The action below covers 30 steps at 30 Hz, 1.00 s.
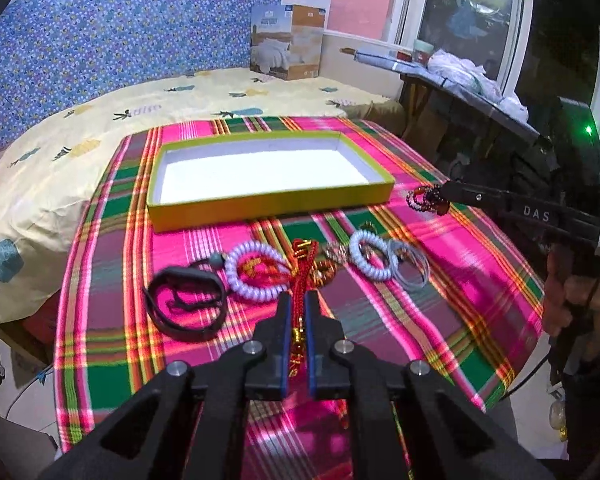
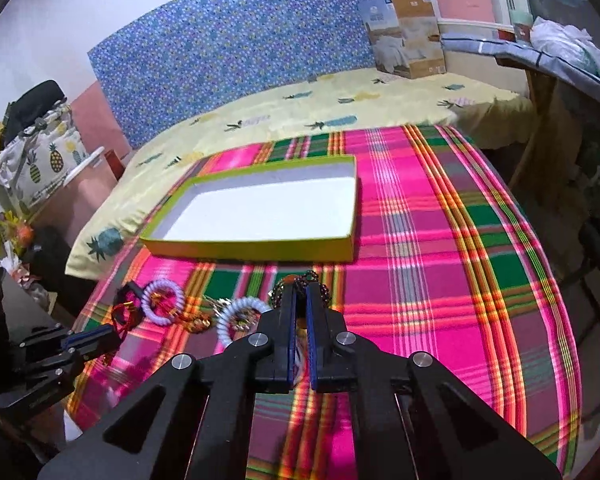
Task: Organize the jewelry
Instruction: 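Carry the tassel into the yellow box with the left tool while the right tool drops the beaded ring there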
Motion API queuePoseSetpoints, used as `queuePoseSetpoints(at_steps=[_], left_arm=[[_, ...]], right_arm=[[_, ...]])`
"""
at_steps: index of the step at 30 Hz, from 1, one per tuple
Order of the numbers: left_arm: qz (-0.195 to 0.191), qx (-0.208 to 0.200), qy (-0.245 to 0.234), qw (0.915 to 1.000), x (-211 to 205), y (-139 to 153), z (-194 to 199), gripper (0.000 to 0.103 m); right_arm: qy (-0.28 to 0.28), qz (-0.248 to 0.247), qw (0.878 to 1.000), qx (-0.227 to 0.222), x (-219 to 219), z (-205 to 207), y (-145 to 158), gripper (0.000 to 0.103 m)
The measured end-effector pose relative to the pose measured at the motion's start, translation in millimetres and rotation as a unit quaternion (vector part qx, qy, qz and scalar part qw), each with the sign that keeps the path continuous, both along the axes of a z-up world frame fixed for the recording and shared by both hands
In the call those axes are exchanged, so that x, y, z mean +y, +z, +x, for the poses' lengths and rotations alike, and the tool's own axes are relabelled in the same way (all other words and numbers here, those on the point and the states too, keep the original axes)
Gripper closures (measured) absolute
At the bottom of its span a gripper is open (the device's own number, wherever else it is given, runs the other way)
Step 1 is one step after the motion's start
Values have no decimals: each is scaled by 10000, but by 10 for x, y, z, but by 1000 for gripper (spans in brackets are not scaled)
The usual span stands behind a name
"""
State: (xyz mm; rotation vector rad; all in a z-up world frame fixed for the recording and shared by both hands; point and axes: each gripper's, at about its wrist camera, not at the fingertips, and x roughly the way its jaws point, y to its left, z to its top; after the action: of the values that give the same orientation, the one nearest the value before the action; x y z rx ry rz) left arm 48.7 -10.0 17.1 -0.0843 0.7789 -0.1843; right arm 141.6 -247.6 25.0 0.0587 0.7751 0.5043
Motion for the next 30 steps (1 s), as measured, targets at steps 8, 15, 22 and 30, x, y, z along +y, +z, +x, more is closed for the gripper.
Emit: queuePoseSetpoints(at_steps=[8, 15, 22, 30], left_arm=[[132, -91, 206, 9997, 174, 153, 460, 97], [295, 7, 476, 9984, 405, 129, 1102, 97], [437, 322, 751, 9957, 623, -114, 1719, 97], [501, 587, 856, 9933, 697, -360, 2069, 97]], right_arm=[[214, -25, 9996, -193, 246, 301, 131, 99], [246, -243, 9993, -160, 427, 846, 34, 99], [186, -447, 9988, 26, 538, 1415, -194, 99], [47, -577, 9982, 139, 532, 1767, -357, 99]])
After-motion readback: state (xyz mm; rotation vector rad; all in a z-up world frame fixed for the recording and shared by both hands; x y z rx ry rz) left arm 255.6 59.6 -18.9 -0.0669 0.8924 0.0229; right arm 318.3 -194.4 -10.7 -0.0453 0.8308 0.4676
